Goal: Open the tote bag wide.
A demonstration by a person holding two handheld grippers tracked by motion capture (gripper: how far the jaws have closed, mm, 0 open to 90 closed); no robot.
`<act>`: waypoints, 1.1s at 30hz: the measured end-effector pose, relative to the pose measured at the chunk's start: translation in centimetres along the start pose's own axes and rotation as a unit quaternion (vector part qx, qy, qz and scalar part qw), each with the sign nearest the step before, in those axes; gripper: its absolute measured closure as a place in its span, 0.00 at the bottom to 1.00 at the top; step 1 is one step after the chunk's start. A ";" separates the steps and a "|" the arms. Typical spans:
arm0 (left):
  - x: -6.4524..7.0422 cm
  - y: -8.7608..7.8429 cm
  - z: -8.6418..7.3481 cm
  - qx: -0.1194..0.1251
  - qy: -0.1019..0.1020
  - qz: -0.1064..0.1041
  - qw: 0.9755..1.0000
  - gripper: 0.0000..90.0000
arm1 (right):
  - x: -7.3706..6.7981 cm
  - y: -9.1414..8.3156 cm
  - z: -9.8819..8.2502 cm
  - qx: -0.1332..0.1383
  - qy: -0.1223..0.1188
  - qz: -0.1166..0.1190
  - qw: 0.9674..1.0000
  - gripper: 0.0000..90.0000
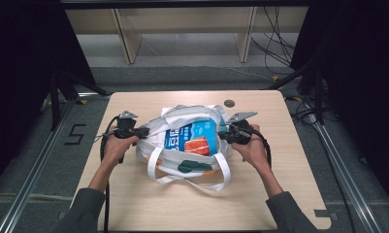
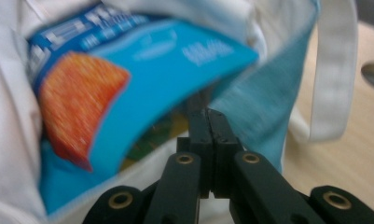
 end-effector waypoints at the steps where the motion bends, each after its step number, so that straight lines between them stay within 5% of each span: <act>1: 0.0 0.0 0.0 0.000 0.000 0.000 1.000 0.98 | 0.3 0.1 -0.6 -0.019 0.005 0.002 1.000 1.00; 4: 0.0 0.1 0.2 -0.006 0.001 0.006 1.000 0.99 | 0.6 0.8 -1.2 -0.004 0.021 0.011 1.000 1.00; 7: 0.0 0.0 0.2 -0.006 0.000 0.010 1.000 0.99 | 0.5 1.1 -1.3 0.003 0.010 -0.002 1.000 1.00; 8: 0.2 -0.1 0.2 -0.007 0.001 0.012 1.000 0.98 | 0.1 0.8 -1.1 -0.015 0.001 -0.018 1.000 1.00; 12: 0.7 -0.6 0.3 0.001 0.002 0.004 1.000 0.94 | -0.4 0.0 -0.7 -0.005 -0.005 -0.017 1.000 1.00; 18: 3.4 -2.2 0.2 0.038 0.012 -0.020 0.999 0.87 | -1.8 -2.6 0.3 0.041 -0.023 0.015 0.999 1.00; 19: 3.4 -2.2 0.2 0.038 0.012 -0.020 0.999 0.87 | -1.9 -2.8 0.3 0.037 -0.039 0.018 0.998 1.00; 24: 4.2 -3.7 -0.8 0.060 0.010 -0.033 0.998 0.85 | -2.8 -3.3 0.1 0.043 -0.036 0.021 0.998 1.00; 30: 4.7 -4.6 -2.6 0.054 0.019 -0.049 0.997 0.83 | -3.9 -3.4 0.1 0.045 -0.056 0.048 0.996 1.00; 33: 4.9 -4.4 -3.5 0.039 0.030 -0.050 0.998 0.84 | -4.8 -2.9 -0.4 0.026 -0.069 0.044 0.996 1.00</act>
Point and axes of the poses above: each handheld gripper's, and its own axes: y roughly forward along the jaws, z roughly out of its top, x roughly to its right, the point moved 4 cm from there along y, roughly forward along the jaws, and after that the axes turned 12 degrees about -x, right-handed, at the moved point
